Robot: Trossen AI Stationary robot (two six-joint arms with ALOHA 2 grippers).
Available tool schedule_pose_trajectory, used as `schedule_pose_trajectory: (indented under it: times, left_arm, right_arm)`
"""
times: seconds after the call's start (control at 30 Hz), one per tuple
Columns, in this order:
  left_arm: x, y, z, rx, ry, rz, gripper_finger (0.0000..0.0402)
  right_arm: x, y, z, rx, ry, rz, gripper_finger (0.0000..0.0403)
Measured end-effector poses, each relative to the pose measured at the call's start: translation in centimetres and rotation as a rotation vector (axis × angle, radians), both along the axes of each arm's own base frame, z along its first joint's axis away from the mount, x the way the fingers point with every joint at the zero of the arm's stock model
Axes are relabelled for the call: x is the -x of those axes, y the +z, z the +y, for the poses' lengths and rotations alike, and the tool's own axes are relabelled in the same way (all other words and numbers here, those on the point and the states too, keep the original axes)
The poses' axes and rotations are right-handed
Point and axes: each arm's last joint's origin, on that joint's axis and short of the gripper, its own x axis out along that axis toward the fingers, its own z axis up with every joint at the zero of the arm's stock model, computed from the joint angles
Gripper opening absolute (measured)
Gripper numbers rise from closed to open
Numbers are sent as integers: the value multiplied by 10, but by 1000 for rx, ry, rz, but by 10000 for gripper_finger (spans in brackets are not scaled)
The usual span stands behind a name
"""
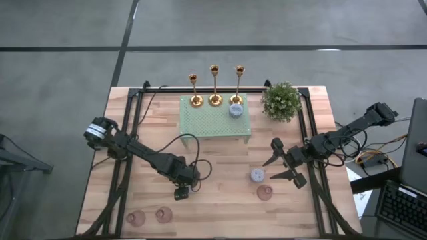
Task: Pick & Place candle stick holders
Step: Put the pink scented candle on the shelf
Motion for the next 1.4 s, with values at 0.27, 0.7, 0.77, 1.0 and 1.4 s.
schedule_pose_trajectory:
  times: [0.27,0.7,0.77,1.0,1.4]
  left_arm:
    - [-1,0,1,-5,-9,-5,298]
    - [-10,2,5,-18,-15,-96,300]
    - [-11,3,6,-18,-19,-102,300]
    - [-17,7,9,-20,-37,-136,298]
    - [-46,59,24,-58,-110,-256,298]
  right_arm:
    - [0,0,0,3,0,-1,228]
    - [1,-5,0,-5,0,19,228]
    - [1,-5,0,-6,0,18,228]
    - [1,-5,0,-8,0,18,228]
    - [1,-6,0,-6,-2,17,228]
